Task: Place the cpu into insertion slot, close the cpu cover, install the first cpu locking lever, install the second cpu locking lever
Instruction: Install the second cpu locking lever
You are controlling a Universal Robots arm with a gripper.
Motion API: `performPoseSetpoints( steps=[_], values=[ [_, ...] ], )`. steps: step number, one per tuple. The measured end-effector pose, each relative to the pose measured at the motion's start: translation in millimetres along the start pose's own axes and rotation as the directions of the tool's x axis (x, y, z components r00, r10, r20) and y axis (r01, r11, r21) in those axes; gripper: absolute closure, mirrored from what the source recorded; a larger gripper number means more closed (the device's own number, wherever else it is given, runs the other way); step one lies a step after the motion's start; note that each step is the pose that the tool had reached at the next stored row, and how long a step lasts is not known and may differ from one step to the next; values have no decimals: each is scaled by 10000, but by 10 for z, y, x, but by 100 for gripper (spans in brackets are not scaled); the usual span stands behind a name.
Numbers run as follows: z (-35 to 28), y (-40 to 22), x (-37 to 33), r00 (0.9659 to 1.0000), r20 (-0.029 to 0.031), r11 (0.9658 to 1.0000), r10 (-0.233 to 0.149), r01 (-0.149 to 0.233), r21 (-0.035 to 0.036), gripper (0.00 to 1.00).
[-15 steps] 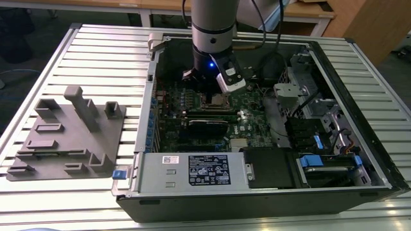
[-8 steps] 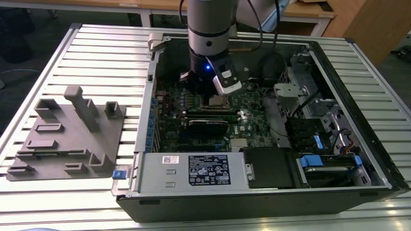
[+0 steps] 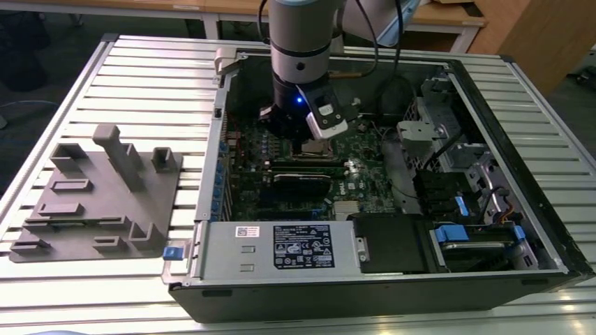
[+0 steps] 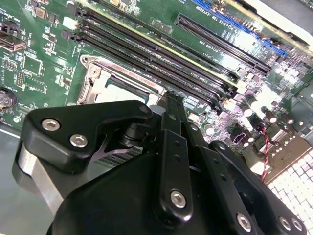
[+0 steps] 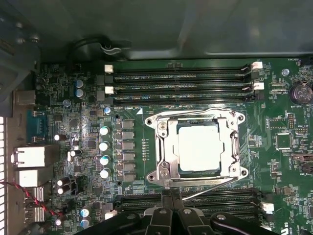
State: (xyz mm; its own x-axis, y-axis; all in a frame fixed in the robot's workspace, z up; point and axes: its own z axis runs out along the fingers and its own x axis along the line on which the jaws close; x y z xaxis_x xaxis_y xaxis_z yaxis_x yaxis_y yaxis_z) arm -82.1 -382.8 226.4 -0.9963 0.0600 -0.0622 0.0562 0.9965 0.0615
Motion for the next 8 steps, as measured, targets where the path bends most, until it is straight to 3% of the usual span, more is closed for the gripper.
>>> performPoseSetpoints(
  steps=[8],
  values=[
    [10, 0, 0, 10000, 2, 10000, 0, 0, -3, 89]
  ],
)
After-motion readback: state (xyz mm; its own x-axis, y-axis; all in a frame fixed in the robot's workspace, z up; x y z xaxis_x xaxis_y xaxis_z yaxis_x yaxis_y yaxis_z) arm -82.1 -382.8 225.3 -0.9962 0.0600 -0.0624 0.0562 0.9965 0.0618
